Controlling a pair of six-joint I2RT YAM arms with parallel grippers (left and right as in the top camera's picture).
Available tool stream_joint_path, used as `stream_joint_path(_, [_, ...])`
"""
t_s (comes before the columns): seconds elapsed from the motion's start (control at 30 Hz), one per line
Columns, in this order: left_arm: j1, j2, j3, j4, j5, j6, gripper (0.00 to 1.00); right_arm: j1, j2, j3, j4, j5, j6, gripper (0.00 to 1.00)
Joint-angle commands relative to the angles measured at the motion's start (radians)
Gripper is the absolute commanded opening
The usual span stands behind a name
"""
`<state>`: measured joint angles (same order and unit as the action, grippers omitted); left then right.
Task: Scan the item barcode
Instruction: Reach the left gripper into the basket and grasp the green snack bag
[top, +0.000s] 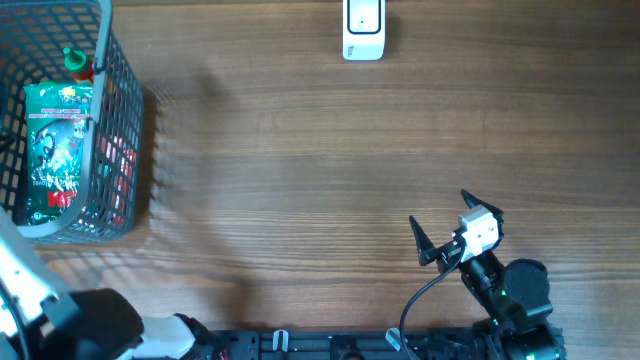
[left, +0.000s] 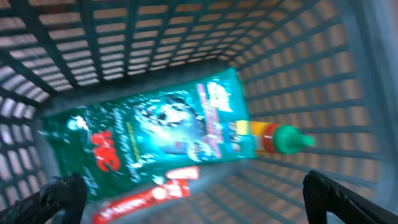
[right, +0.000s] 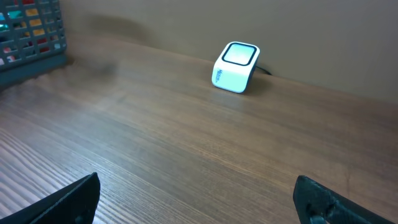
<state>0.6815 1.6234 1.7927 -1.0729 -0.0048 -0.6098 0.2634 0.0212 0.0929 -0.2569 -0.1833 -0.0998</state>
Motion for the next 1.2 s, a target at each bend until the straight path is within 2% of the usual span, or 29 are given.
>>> stream_joint_path(0.0, [-0.006, 0.087, 0.000, 0.003, -0.064, 0.228, 0.96, -0.003, -0.011, 0.008, 0.002, -0.013, -0.005, 1.00])
stream_joint_path(0.13, [-0.020, 0.179, 0.000, -0.007, -0.022, 0.484, 0.97, -0.003, -0.011, 0.008, 0.002, -0.013, -0.005, 1.00])
stream_joint_path(0.23, [-0.021, 0.248, 0.000, -0.036, 0.012, 0.547, 0.98, -0.003, -0.011, 0.008, 0.002, -0.013, -0.005, 1.00])
stream_joint_path(0.3, [-0.025, 0.286, 0.000, -0.051, 0.064, 0.643, 0.99, -0.003, -0.011, 0.008, 0.002, -0.013, -0.005, 1.00])
stream_joint_path(0.43, [-0.040, 0.323, 0.000, -0.060, 0.068, 0.837, 1.00, -0.003, -0.011, 0.008, 0.002, -0.013, -0.005, 1.00])
stream_joint_path(0.63, [-0.044, 0.352, -0.001, -0.018, 0.068, 1.052, 1.00, -0.003, -0.011, 0.008, 0.002, -0.013, -0.005, 1.00])
stream_joint_path(0.83, [-0.049, 0.370, -0.003, 0.025, 0.055, 1.159, 1.00, -0.003, -0.011, 0.008, 0.002, -0.013, -0.005, 1.00])
stream_joint_path(1.17, [-0.050, 0.387, -0.085, 0.126, 0.069, 1.183, 1.00, -0.003, -0.011, 0.008, 0.002, -0.013, -0.005, 1.00])
